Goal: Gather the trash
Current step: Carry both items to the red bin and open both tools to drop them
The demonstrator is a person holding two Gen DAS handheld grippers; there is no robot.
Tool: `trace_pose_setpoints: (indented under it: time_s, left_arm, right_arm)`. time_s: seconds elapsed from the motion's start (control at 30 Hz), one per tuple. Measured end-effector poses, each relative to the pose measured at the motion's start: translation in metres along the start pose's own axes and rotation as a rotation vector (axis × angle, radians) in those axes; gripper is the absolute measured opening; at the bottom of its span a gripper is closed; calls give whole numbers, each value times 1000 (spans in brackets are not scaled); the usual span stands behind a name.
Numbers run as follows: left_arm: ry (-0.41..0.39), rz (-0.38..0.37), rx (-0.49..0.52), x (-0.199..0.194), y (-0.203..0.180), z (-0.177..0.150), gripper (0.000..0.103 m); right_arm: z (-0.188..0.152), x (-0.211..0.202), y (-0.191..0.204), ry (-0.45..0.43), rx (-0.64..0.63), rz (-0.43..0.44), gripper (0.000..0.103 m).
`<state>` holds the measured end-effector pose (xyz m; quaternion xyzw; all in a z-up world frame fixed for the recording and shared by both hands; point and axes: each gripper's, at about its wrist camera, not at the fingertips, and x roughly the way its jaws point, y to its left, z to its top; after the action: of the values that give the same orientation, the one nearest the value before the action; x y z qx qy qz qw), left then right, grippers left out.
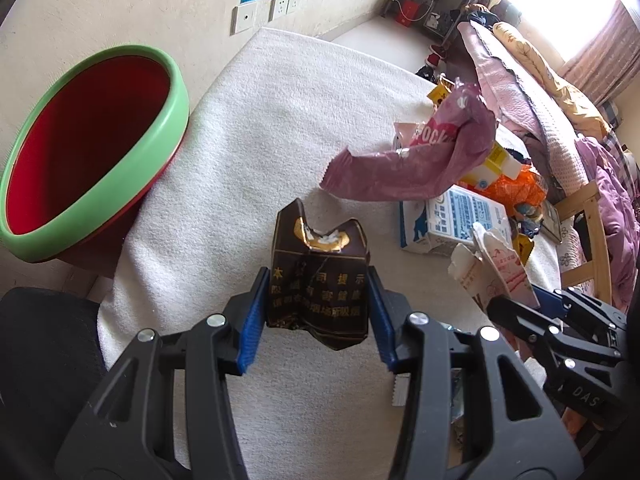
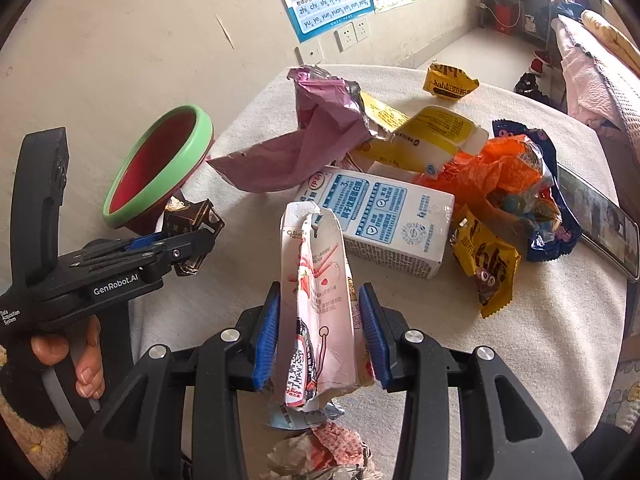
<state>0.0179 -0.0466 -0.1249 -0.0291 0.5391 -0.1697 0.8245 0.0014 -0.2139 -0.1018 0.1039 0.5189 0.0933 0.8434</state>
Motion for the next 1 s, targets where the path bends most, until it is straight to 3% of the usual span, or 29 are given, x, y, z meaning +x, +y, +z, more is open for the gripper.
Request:
trace_pose_setpoints:
  time_s: [1.0]
  left_arm:
    - [-62, 32, -90, -21, 32, 11, 45]
  right_arm:
    - [14, 5, 45, -3, -104, 78, 38]
